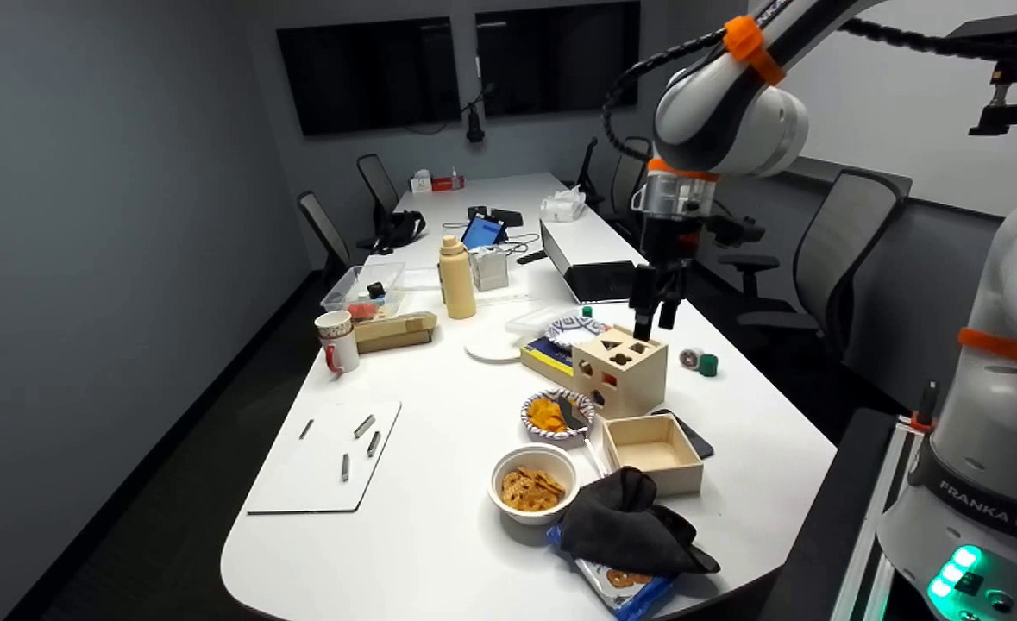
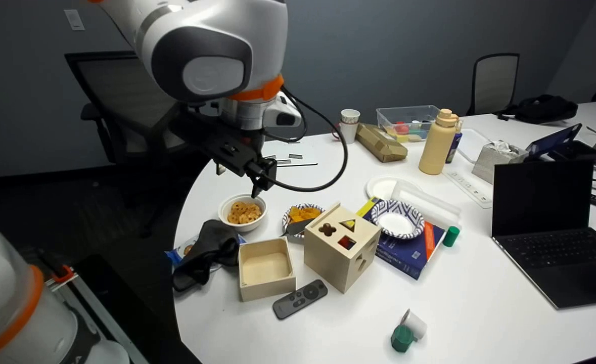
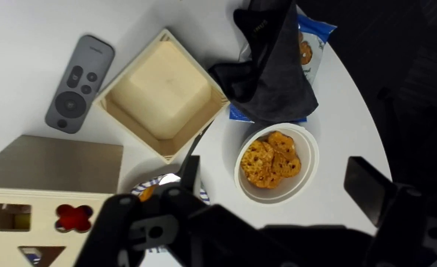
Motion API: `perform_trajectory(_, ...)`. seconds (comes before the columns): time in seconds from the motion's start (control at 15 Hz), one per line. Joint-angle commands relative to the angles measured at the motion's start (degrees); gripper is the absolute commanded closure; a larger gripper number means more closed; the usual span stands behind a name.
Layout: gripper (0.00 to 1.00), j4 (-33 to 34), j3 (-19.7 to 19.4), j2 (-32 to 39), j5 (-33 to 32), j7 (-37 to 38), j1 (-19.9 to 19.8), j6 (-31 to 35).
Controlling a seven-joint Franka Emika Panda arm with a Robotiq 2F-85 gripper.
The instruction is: Use a cloth to wipe the table
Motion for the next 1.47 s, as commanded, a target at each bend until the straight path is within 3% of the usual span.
perform_trajectory(0.0,0.00,0.0,4.3,10.2,8.2,-0.1,5.7,8.4)
perform_trajectory(0.4,0.00,0.0,13.0,23.0,20.4,-0.7,8.3,15.1)
perform_trajectory(0.8,0.00,-0.1,23.3,34.6,29.9,-2.1,5.6,30.9)
perform_trajectory(0.87,0.00,0.0,22.2,36.7,31.8,-2.4,8.0,34.3)
perform_trajectory(1.13,0.00,0.9,26.5,42.4,36.3,-4.6,6.0,43.1)
perform_trajectory(1.4,0.00,2.8,29.6,47.2,36.1,-5.0,3.8,48.1)
